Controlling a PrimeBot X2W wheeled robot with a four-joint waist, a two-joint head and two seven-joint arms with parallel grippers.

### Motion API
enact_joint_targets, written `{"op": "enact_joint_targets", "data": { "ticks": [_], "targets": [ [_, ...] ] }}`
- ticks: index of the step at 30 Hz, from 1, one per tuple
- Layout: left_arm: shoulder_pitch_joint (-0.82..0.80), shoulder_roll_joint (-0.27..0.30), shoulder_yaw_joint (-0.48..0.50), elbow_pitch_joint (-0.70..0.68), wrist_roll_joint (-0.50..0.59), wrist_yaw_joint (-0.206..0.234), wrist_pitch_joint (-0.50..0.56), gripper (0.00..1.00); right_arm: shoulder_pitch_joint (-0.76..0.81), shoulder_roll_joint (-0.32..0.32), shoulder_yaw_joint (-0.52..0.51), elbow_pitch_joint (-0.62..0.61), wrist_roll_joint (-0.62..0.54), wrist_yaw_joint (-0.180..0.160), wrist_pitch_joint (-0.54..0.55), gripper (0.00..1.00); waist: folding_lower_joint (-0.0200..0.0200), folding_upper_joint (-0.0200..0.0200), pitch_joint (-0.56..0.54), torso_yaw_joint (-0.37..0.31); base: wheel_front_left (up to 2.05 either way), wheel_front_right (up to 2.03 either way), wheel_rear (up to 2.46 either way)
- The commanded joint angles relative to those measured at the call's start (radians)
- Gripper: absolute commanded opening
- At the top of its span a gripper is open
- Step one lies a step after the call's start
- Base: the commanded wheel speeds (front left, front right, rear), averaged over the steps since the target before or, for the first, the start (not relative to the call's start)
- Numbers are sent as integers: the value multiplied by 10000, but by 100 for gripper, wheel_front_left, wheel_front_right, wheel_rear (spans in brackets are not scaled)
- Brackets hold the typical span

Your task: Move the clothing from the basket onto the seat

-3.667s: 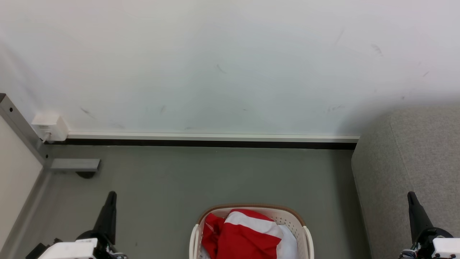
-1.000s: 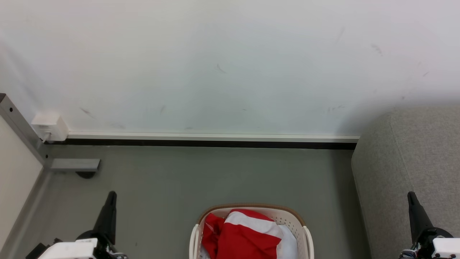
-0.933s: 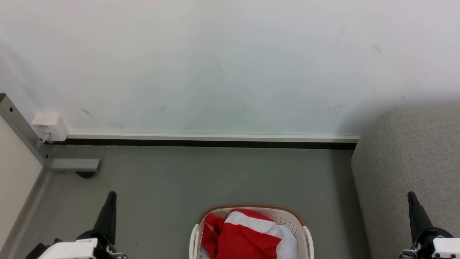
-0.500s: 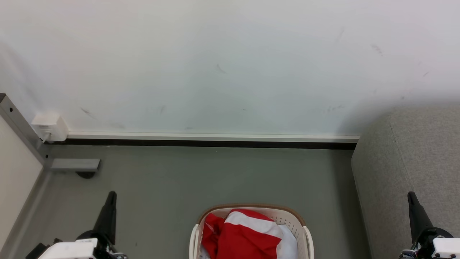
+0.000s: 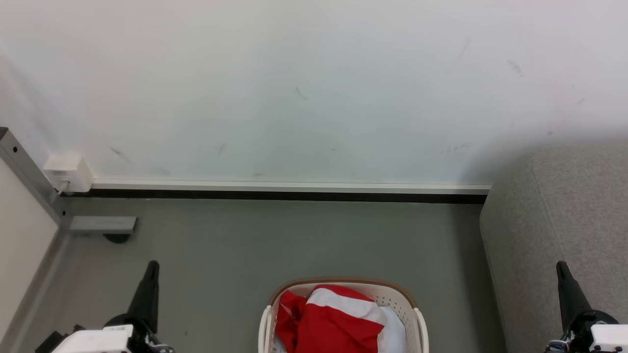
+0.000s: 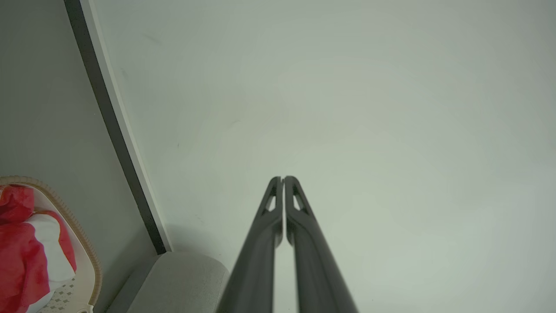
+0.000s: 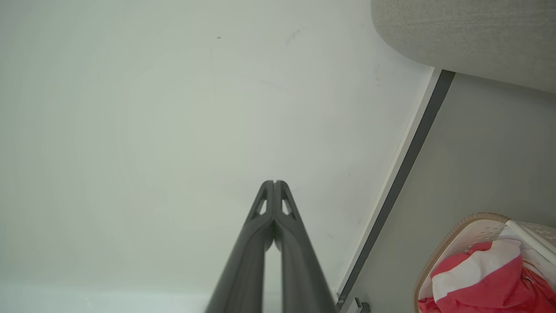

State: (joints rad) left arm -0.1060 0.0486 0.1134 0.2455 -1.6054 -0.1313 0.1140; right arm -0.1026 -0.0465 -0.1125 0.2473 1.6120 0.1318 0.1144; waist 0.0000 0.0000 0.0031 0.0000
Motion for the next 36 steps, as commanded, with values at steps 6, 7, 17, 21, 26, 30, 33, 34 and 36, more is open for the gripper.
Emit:
{"op": "enact_joint_targets", "data": {
  "ticks": [6,7,17,21,26,30,33,34,36],
  "targets": [
    [-82,31,12,-9,-142,11,32,0,-132,-73,-40,-58,22,-22,23,0,0,0,0,0,0,0,0],
    [-82,31,12,-9,-142,11,32,0,-132,-73,-40,-58,22,-22,23,0,0,0,0,0,0,0,0],
    [-82,31,14,-9,-142,11,31,0,-133,-73,-39,-59,22,-22,23,0,0,0,0,0,0,0,0],
    [0,0,-2,0,0,0,0,100,0,0,0,0,0,0,0,100,0,0,0,0,0,0,0],
    [60,-13,-157,17,93,-2,-204,100,97,19,100,-3,-55,-1,-136,100,0,0,1,2,0,0,0],
    [96,-10,-258,-31,246,-1,-409,100,169,-45,276,-55,-332,-1,-359,100,0,0,1,12,0,0,0],
    [127,-8,-318,-55,473,8,-554,100,197,-129,424,-51,-729,-2,-542,100,0,0,0,19,0,0,0],
    [136,-7,-338,-66,570,17,-600,100,200,-156,471,-50,-902,-2,-597,100,0,0,1,22,0,0,0],
    [153,-6,-379,-96,789,41,-693,100,202,-180,526,-78,-1271,-2,-695,100,0,0,3,27,0,0,0]
  ]
}}
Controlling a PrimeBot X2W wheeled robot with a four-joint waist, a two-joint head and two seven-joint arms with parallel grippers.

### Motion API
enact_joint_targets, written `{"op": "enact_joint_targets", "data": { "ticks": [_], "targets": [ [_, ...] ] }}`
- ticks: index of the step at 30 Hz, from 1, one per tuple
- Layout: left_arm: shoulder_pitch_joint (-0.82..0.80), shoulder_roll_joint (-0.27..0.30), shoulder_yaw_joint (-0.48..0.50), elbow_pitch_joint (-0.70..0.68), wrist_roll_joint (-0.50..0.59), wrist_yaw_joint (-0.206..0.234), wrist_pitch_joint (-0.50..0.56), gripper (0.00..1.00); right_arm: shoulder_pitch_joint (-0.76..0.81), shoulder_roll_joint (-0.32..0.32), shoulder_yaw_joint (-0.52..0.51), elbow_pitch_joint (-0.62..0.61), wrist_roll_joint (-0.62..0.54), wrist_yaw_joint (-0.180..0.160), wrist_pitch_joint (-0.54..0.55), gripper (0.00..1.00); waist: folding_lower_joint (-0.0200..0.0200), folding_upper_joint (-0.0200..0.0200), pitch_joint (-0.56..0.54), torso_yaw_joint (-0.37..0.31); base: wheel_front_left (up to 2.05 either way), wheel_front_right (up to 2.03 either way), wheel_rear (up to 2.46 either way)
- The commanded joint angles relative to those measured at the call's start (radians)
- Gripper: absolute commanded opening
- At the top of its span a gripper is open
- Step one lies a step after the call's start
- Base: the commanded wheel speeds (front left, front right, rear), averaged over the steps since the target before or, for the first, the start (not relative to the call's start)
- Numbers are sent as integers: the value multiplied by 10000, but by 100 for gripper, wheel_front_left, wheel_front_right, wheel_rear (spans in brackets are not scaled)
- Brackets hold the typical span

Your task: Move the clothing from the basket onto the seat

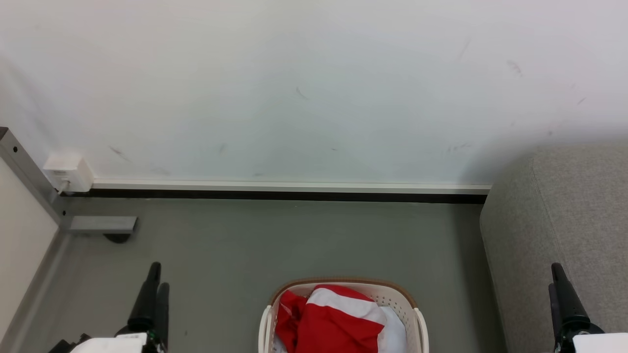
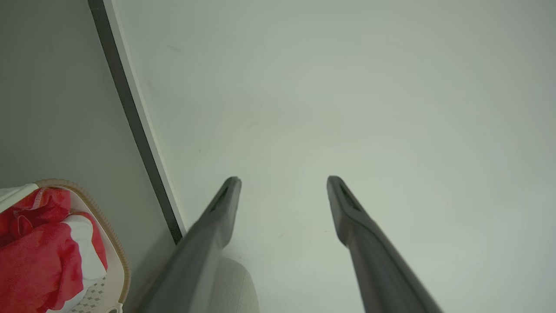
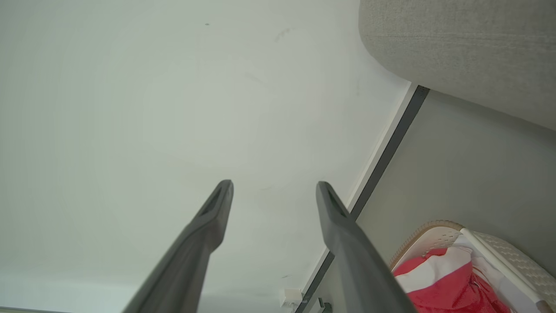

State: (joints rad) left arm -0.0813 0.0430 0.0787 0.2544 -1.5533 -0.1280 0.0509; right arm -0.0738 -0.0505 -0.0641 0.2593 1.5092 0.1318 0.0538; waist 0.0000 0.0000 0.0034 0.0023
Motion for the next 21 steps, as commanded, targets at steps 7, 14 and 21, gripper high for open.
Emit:
{"op": "enact_joint_targets", "data": {
  "ticks": [7,14,21],
  "targets": [
    [-33,55,-196,-358,1323,158,-379,100,-19,-148,166,-428,-1832,-3,-402,100,0,0,13,27,0,0,0],
    [41,60,-421,-573,2854,366,-660,100,44,-228,375,-667,-3667,-5,-690,100,0,0,24,37,0,0,0],
    [96,64,-651,-714,4647,623,-930,100,90,-360,608,-821,-5586,-6,-958,100,0,0,34,32,0,0,0]
  ]
}}
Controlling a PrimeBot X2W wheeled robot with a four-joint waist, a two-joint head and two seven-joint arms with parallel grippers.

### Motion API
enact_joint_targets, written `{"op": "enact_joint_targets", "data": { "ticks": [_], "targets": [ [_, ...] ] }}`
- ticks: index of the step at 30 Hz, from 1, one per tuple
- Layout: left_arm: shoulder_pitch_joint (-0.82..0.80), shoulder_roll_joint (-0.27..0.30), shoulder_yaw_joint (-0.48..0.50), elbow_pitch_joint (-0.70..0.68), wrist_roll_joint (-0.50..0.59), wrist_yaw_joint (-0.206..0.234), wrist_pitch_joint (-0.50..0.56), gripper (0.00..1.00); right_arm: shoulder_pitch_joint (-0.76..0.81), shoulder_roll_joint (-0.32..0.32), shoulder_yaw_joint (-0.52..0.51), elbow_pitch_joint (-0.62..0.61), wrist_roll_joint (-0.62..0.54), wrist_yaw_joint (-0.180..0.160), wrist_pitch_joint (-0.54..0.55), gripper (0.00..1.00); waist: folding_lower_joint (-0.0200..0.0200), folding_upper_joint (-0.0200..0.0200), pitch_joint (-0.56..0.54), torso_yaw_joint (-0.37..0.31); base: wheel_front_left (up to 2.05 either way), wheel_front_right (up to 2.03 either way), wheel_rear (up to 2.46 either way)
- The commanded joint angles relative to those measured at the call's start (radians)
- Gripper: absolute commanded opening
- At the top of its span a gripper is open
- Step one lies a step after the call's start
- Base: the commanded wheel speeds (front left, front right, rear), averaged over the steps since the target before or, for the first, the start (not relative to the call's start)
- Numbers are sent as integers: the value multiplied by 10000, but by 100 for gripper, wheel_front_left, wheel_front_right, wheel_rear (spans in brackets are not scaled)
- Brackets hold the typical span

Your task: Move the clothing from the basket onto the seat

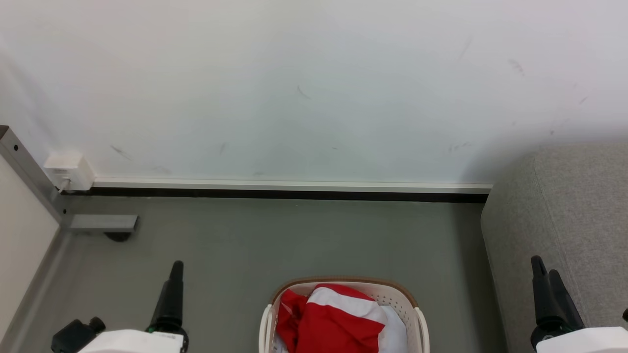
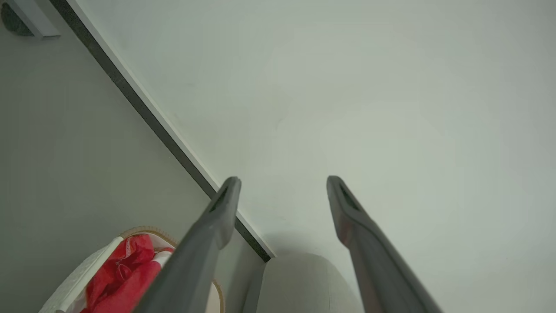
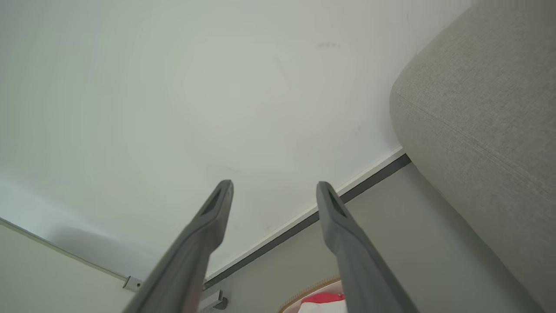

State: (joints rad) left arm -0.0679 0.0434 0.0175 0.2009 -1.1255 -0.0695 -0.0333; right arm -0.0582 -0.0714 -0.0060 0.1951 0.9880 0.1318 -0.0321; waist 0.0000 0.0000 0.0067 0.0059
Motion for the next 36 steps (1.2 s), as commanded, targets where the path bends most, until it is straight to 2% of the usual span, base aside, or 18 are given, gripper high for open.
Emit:
{"op": "enact_joint_targets", "data": {
  "ticks": [1,12,36],
  "targets": [
    [-25,61,-64,-180,587,82,-126,100,-56,-158,43,-188,-628,-6,-135,100,0,0,-1,-6,0,0,0],
    [125,68,-330,-133,3055,407,-503,100,42,-258,314,-105,-2765,-8,-518,100,0,0,-15,-18,0,0,0],
    [383,87,-482,-454,6232,747,-1177,100,185,-383,823,-177,-5509,-11,-1188,100,0,0,-19,23,0,0,0]
  ]
}}
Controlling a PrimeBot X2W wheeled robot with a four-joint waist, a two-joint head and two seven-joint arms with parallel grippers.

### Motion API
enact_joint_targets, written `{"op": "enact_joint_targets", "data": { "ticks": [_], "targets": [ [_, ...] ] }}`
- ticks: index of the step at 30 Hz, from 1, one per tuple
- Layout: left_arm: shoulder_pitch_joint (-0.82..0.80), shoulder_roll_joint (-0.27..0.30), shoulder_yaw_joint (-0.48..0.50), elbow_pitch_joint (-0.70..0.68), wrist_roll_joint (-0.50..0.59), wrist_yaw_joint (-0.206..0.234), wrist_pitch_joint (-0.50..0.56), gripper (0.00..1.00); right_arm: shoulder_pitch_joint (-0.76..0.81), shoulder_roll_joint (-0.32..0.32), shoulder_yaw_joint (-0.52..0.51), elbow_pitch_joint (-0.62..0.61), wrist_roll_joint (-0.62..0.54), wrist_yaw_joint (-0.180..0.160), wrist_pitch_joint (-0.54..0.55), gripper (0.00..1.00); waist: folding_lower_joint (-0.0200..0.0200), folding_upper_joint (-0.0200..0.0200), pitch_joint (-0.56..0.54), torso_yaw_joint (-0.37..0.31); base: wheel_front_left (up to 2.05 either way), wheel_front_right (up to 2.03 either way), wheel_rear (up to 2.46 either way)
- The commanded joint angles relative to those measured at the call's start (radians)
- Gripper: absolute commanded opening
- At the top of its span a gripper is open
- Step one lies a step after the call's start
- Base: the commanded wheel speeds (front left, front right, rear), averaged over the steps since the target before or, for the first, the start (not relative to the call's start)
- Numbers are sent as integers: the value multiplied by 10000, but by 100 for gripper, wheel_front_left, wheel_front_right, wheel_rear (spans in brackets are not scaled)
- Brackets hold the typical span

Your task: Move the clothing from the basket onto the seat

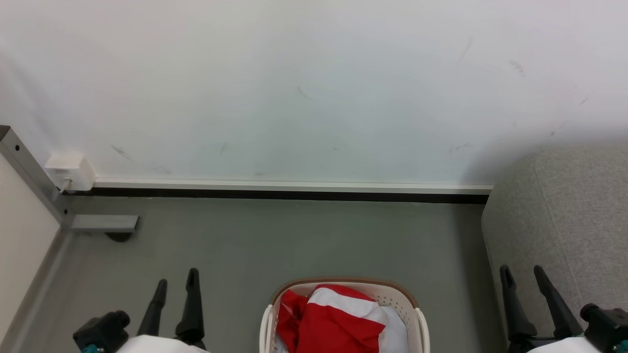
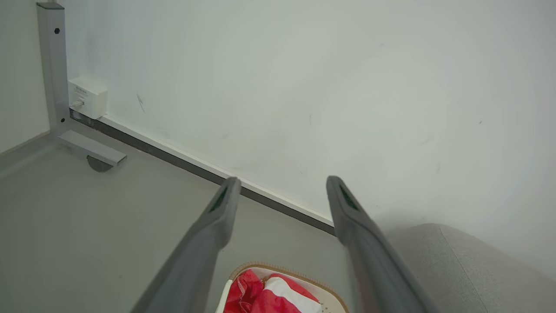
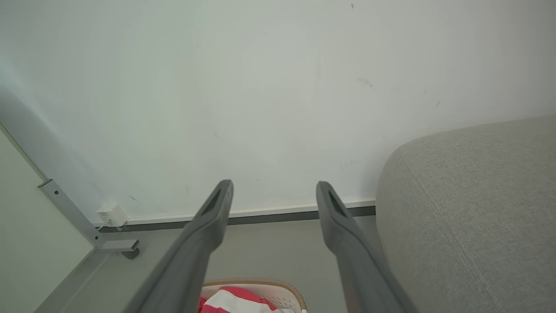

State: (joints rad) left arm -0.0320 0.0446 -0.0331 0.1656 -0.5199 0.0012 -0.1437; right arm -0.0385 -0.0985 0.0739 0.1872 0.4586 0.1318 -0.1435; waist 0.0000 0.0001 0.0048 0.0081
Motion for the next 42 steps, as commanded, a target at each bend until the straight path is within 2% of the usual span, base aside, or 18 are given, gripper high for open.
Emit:
{"op": "enact_joint_targets", "data": {
  "ticks": [1,13,22,31,42],
  "targets": [
    [35,78,27,-107,285,44,-107,100,-11,-113,40,-85,-326,-12,-104,100,0,-1,-1,0,0,0,0],
    [174,105,-40,-141,1606,110,-400,100,80,-29,26,94,-1477,-14,-395,100,0,-1,-31,-11,0,0,0],
    [303,153,-93,-47,2476,145,-598,100,202,174,-256,239,-1934,-15,-602,100,0,-1,-56,-24,0,0,0],
    [424,129,-43,224,2930,-78,-801,100,331,311,-514,453,-2203,-17,-791,100,0,-1,-36,-54,0,0,0],
    [497,94,43,454,3696,-146,-1030,100,373,319,-513,667,-2978,-18,-1003,100,0,-1,-30,-58,0,0,0]
  ]
}}
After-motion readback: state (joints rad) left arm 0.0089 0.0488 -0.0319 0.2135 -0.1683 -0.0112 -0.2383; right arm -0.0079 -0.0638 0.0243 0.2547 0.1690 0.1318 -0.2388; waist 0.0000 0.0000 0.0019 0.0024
